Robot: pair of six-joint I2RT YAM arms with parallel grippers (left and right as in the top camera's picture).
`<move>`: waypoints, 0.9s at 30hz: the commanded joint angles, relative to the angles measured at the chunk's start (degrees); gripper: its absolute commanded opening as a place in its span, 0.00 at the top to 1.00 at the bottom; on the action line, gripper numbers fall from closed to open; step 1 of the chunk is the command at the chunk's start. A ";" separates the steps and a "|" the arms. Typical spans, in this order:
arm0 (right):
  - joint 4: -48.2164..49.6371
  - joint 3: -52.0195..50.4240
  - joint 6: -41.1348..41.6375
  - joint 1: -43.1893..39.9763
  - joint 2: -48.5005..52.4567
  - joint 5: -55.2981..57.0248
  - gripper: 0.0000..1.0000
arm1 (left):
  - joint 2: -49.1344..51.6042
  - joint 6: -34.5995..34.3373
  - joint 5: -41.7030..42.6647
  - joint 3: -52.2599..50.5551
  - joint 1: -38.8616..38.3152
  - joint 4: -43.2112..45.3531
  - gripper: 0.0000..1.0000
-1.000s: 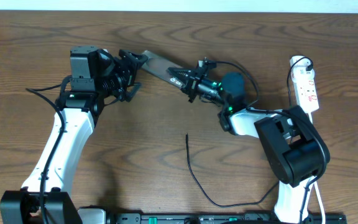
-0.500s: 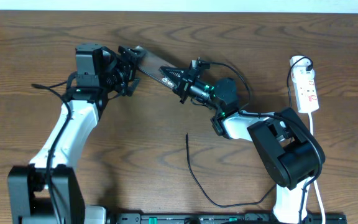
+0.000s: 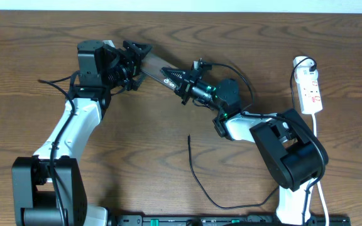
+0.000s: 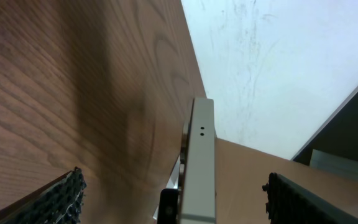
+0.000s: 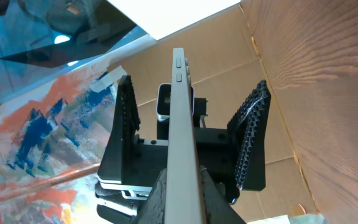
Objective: Plug charger to phone and switch on socket
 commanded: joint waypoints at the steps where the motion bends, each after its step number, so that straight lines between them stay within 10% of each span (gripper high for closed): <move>1: 0.79 0.87 0.55 0.76 -0.37 -0.04 0.99 | 0.24 0.26 1.18 0.92 0.35 0.35 0.10; 14: 0.74 0.87 0.55 0.96 -0.37 -1.33 0.99 | 0.24 1.88 0.55 0.92 0.35 0.37 0.17; 27: 0.72 0.87 0.55 1.03 -0.37 -2.51 0.99 | 0.24 1.90 -0.15 0.92 0.35 1.79 0.64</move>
